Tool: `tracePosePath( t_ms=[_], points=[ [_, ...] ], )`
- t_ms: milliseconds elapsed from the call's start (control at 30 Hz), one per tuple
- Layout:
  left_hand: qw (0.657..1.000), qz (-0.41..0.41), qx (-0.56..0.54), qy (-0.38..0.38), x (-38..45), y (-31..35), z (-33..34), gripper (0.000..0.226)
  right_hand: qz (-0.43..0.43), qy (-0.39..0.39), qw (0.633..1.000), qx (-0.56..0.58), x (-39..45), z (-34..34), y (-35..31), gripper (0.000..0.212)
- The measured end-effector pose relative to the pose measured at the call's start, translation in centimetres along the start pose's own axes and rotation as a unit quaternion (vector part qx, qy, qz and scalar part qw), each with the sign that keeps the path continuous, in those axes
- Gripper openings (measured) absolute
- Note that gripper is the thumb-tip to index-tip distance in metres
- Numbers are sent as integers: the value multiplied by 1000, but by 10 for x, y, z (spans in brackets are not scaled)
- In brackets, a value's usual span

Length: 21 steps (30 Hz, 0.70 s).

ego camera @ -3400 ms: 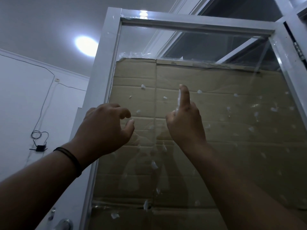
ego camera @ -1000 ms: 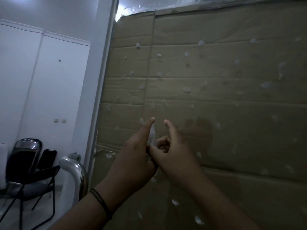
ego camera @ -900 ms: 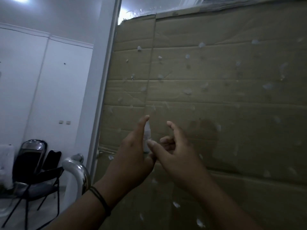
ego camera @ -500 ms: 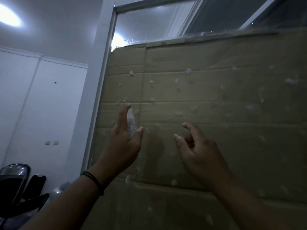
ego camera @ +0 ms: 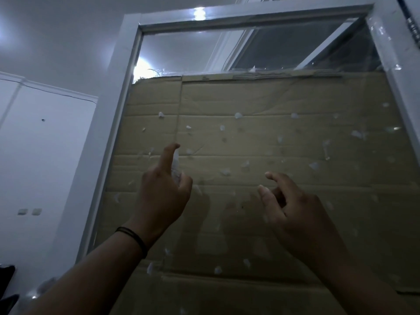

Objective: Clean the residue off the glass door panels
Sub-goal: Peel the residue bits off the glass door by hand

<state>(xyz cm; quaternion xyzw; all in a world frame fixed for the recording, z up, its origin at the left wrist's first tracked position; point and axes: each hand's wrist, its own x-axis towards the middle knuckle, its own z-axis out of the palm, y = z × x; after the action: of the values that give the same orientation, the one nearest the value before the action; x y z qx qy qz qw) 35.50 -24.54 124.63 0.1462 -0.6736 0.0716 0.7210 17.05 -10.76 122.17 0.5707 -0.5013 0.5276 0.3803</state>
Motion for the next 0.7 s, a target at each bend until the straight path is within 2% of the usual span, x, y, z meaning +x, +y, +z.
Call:
tracePosePath(
  t_ms=[200,533,700],
  points=[
    [998,24,52,-14,-2,-2,0,51,-1,24,1000,-11,-2,-9,4,38],
    [999,27,-17,18,-8,9,9,52,-3,17,1000,-26,-4,-16,9,36],
    [999,42,6,34,-6,19,17,56,2,7,999,-32,-5,-27,14,38]
  ],
)
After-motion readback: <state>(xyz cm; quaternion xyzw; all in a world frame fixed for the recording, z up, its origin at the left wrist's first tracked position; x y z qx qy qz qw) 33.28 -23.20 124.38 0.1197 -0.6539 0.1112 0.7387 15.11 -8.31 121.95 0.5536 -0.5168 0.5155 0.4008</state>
